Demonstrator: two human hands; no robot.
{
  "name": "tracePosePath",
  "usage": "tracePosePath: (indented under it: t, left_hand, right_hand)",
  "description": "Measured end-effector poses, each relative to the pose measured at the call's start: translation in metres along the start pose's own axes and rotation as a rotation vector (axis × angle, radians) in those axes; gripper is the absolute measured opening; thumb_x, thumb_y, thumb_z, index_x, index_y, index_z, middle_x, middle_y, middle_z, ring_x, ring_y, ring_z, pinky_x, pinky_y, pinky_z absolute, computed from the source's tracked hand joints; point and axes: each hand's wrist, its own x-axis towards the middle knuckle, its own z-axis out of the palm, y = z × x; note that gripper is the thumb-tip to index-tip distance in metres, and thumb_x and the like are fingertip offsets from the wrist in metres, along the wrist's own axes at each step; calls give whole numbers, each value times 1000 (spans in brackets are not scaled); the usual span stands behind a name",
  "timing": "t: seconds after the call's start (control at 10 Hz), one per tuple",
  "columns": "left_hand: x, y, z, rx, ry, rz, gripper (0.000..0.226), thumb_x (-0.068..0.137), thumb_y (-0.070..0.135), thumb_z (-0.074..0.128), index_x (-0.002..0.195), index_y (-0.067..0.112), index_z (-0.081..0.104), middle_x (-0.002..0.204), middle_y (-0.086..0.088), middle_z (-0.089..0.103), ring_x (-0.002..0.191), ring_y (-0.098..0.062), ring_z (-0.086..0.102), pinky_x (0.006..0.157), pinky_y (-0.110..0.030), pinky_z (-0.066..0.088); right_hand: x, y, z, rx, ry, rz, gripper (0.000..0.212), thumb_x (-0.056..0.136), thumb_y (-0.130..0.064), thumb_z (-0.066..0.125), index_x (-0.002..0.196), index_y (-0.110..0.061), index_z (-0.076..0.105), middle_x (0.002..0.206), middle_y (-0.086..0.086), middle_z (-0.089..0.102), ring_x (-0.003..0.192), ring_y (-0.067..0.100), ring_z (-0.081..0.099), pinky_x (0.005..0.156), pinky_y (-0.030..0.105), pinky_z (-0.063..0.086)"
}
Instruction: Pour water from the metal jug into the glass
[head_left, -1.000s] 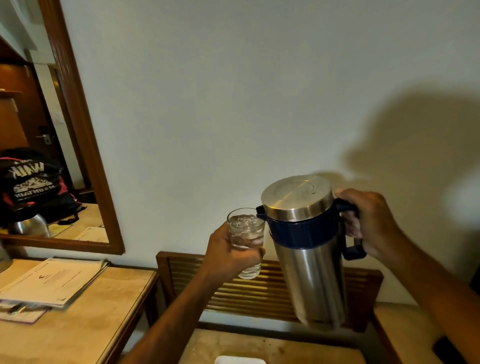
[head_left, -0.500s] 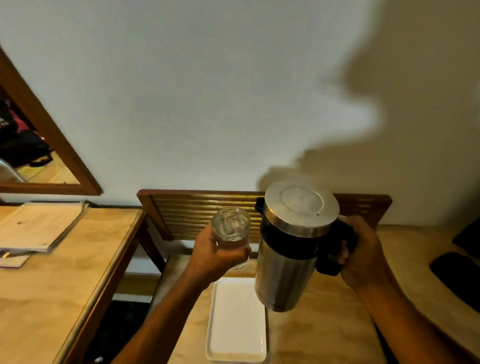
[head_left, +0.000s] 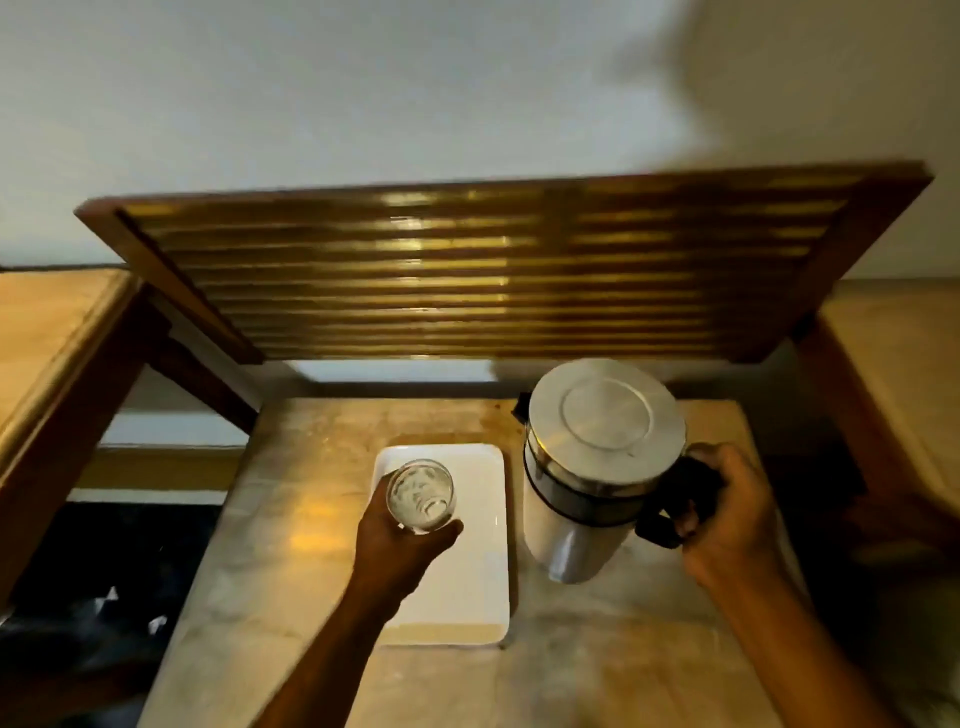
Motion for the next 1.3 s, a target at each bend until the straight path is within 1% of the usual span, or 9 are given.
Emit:
tracePosePath:
  t: [0.1,0.4,0.6,0.7,0.8,1.0,1.1,1.2,1.3]
  left_hand:
    - [3,-36,16,31,18,-43,66,56,-3,93,111,20,63,108,-4,71,101,-24,67,86,-41,56]
    - [6,-96,40,88,49,-135,72,45,21,91,110,30,61,108,3,71,102,-20,66,86,-42,56]
    - [3,-111,47,92,57,-121,73,46,21,94,110,35,61,109,5,71,102,-10,66,85,-36,55]
    - [1,-115,48,115,74,-112,78,47,18,99,101,57,57,105,19,68,98,11,61,78,-21,49]
    - [1,-116,48,123,75,-141,77,46,23,101,97,60,56,104,21,67,95,16,59,76,-18,46]
    - [-4,-84,44,125,47,-113,89,43,30,101,121,33,58,119,12,64,106,-11,60,94,-36,48]
    - [-7,-44,30,116,26,-82,96,51,39,94,135,20,52,137,2,56,125,-20,52,104,-38,42]
    - [-4,27,10,177,22,13,88,64,55,74,140,19,48,146,-4,51,134,-26,46,108,-41,38]
    - [1,107,-11,340,47,189,83,78,63,54,145,15,41,151,-13,46,138,-31,42,112,-51,37]
  right_hand:
    - [10,29,-14,-38,-2,15,39,77,-30,44,38,-23,45,32,-5,33,28,12,29,32,19,25]
    - [27,69,-40,-74,-39,42,37,77,-24,43,40,-23,46,37,-6,38,31,12,32,34,19,23]
    - [32,74,-41,-144,-125,6,32,70,-25,45,51,-4,32,45,8,25,38,19,28,44,35,15]
    - [34,74,-40,-174,-171,-33,41,67,-27,48,52,6,28,48,12,21,41,22,26,43,30,18]
    - [35,77,-41,-200,-187,-61,35,72,-20,44,50,4,32,46,12,26,40,23,26,40,29,20]
    - [47,74,-45,-363,-258,40,45,76,-25,46,63,18,42,56,23,42,48,34,40,43,34,36]
    - [56,57,-41,-617,-352,222,39,89,-16,49,83,22,57,76,43,58,68,56,58,61,58,52]
    - [55,20,-26,-946,-383,257,22,90,-8,52,75,0,65,88,26,66,83,37,62,82,49,51]
    - [36,-16,2,-1042,-366,69,17,95,-19,53,97,-8,65,107,17,67,99,29,62,91,39,48]
